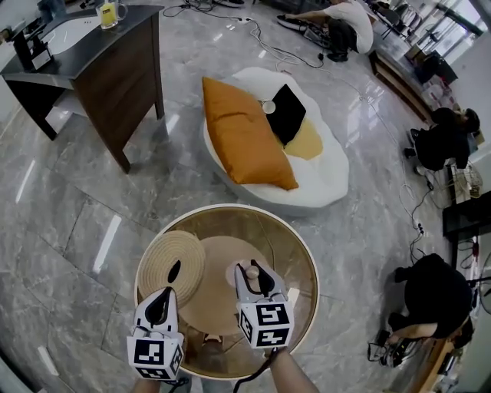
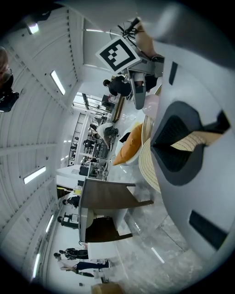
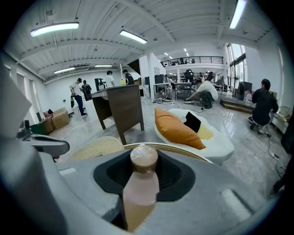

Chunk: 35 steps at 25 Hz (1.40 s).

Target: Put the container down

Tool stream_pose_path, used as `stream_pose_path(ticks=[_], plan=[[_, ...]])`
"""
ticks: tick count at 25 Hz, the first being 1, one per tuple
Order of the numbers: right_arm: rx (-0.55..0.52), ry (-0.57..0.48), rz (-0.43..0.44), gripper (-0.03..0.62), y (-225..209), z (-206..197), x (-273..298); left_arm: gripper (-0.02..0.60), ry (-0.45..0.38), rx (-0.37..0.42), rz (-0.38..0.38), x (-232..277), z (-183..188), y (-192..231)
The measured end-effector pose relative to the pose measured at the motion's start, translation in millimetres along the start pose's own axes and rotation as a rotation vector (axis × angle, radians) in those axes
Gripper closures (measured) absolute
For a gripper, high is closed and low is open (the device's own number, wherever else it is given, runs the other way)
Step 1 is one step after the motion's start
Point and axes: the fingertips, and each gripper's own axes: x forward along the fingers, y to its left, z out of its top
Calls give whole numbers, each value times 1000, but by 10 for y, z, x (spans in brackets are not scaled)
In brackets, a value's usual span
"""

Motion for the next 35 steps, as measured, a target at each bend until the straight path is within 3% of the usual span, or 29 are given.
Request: stream_pose_path(ticks=[18, 35], plan=[[-132, 41, 36, 459, -103, 84, 852, 586, -1, -86, 64, 288, -46, 265], [-64, 59, 23, 459, -187, -4, 1156, 586, 7, -132, 77, 347, -128, 241]])
